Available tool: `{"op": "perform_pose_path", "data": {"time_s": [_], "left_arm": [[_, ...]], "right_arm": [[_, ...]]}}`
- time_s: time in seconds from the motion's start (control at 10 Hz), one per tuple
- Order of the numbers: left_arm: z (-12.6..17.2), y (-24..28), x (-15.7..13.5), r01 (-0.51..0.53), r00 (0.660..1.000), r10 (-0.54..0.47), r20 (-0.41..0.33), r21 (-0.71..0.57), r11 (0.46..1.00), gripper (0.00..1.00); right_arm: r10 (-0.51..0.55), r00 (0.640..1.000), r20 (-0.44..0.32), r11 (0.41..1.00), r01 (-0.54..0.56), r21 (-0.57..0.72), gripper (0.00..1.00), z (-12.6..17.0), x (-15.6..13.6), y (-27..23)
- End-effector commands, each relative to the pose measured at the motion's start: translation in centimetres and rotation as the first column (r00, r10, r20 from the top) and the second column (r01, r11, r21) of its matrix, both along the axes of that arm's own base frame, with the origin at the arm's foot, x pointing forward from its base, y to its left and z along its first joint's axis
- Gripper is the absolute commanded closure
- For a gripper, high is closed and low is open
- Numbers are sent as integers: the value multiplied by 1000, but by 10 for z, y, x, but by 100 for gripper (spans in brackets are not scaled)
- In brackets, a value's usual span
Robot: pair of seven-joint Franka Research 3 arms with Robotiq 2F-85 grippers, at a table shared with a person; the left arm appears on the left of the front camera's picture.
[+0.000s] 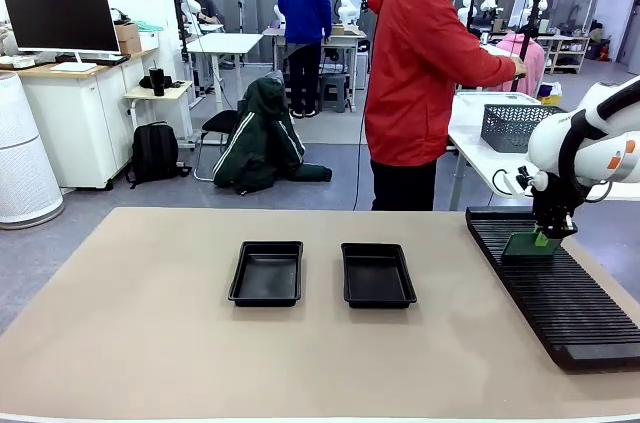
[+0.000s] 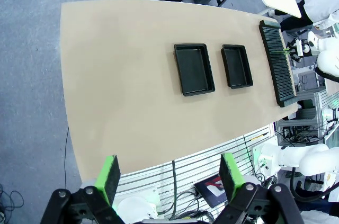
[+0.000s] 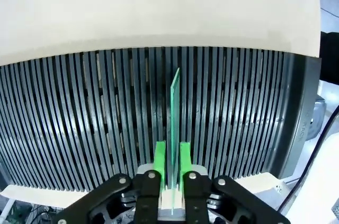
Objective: Inspect and transfer BCBs to ESD trays.
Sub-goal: Pick up the Blank PCB from the PCB Rack and place it in the left ESD tray.
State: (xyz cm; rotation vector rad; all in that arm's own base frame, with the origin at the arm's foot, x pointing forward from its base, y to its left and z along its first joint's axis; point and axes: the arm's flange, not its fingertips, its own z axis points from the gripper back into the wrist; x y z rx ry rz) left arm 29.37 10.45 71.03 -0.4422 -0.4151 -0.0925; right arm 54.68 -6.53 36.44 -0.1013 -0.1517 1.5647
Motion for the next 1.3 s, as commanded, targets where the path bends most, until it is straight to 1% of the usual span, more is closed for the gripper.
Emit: {"op": "perform_pose_path", "data": {"time_s": [0.0, 0.1, 0.2, 0.5, 0.6, 0.7, 0.8, 0.9, 1.2], "left_arm": [[-2, 0, 0, -1, 1000, 1, -1, 0, 1000, 0], [-2, 0, 0, -1, 1000, 1, -1, 0, 1000, 0], [-2, 0, 0, -1, 1000, 1, -1, 0, 1000, 0], [-2, 0, 0, -1, 1000, 1, -1, 0, 1000, 0], [-2, 0, 0, -1, 1000, 1, -1, 0, 1000, 0], [-2, 0, 0, -1, 1000, 1, -1, 0, 1000, 0], [-2, 0, 0, -1, 1000, 1, -1, 0, 1000, 0], [-2, 0, 0, -1, 1000, 1, -1, 0, 1000, 0], [-2, 0, 0, -1, 1000, 1, -1, 0, 1000, 0]], "right_arm": [[-18, 1000, -21, 1000, 18, -14, 100, -1, 7, 1], [-18, 999, -29, 1000, 17, -19, 94, -1, 7, 1], [-22, 999, -29, 1000, 22, -17, 100, 0, 8, 1], [-33, 999, -15, 999, 33, -5, 100, 9, 4, -1], [-32, 999, -16, 999, 32, 5, 100, 18, 1, 0], [-47, 999, -11, 999, 47, 4, 100, 33, -5, -1], [-50, 999, -5, 999, 50, 9, 100, 56, -12, -2], [-55, 998, 1, 998, 55, 8, 100, 87, -20, -5], [-102, 995, -10, 993, 103, 65, 100, 181, -44, -9]]}}
